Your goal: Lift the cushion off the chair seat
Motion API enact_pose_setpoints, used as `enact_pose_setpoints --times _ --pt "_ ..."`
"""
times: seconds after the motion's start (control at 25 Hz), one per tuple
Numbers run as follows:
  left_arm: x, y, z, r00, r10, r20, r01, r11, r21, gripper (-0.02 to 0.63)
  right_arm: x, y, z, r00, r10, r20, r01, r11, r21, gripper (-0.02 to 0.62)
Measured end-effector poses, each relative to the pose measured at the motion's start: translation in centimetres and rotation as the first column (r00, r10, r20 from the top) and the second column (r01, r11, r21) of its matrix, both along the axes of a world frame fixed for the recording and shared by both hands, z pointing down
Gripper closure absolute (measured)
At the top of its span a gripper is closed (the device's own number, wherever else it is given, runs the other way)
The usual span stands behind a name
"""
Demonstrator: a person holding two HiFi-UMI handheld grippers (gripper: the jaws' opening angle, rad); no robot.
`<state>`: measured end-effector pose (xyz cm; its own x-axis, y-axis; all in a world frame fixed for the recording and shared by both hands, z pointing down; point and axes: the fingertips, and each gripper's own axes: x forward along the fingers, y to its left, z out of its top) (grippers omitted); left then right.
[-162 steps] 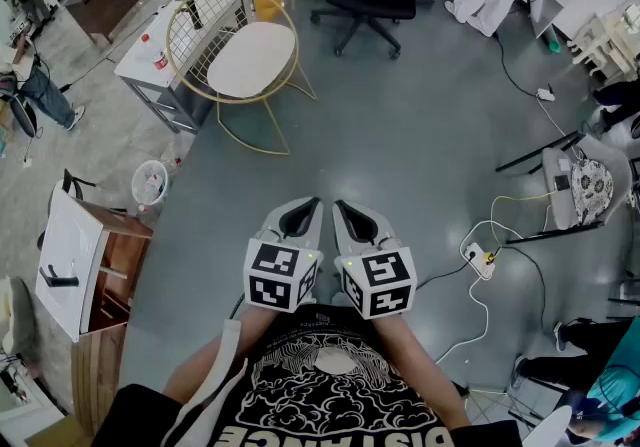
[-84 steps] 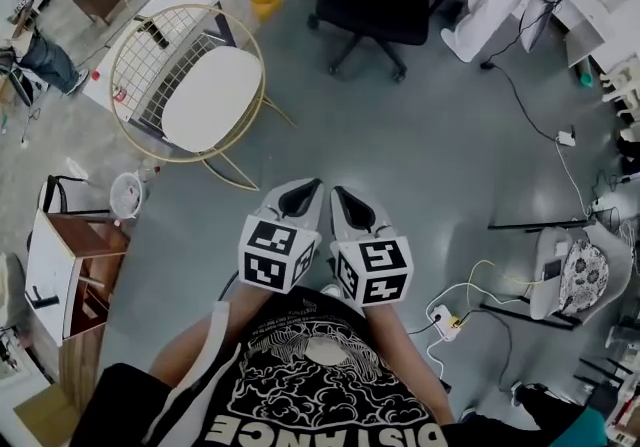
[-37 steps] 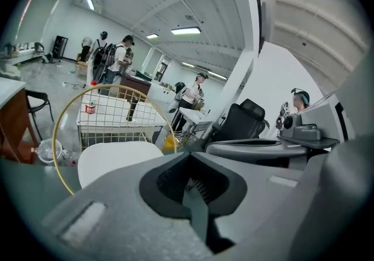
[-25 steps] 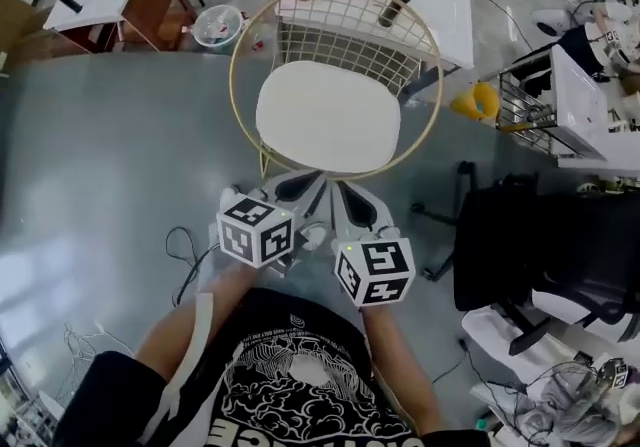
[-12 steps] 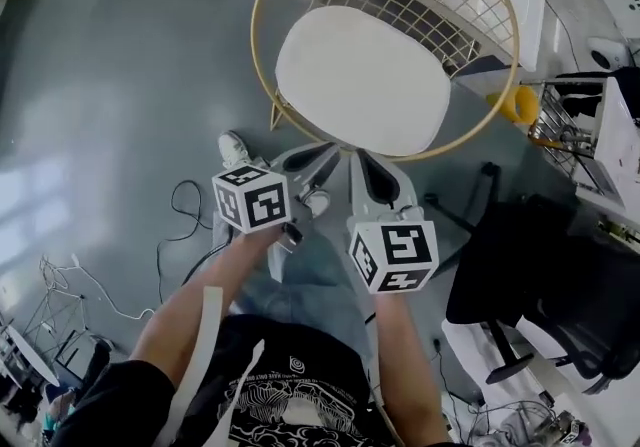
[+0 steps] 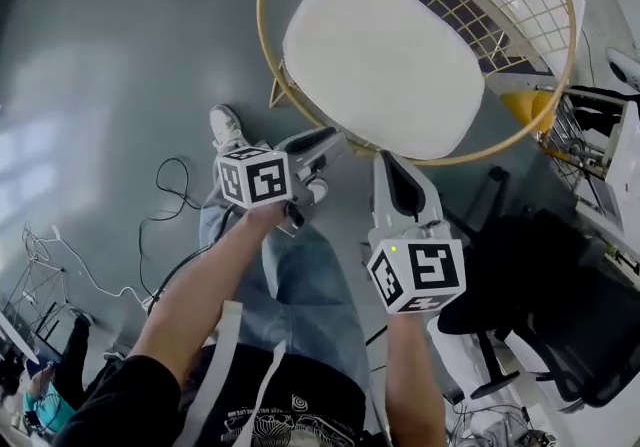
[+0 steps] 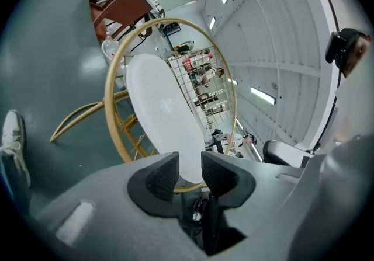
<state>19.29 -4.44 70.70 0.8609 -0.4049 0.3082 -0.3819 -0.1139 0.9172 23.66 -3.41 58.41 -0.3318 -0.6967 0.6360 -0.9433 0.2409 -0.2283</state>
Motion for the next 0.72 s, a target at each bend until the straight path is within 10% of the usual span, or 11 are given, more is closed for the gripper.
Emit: enact_pose_setpoints --times 0.72 --pt "2.4 -2.8 4.1 0.983 -0.126 -0.137 0.111 0.988 -0.108 0.417 1.6 1.3 3.0 0.999 -0.038 -0.010 0.037 0.997 -0.069 0.598"
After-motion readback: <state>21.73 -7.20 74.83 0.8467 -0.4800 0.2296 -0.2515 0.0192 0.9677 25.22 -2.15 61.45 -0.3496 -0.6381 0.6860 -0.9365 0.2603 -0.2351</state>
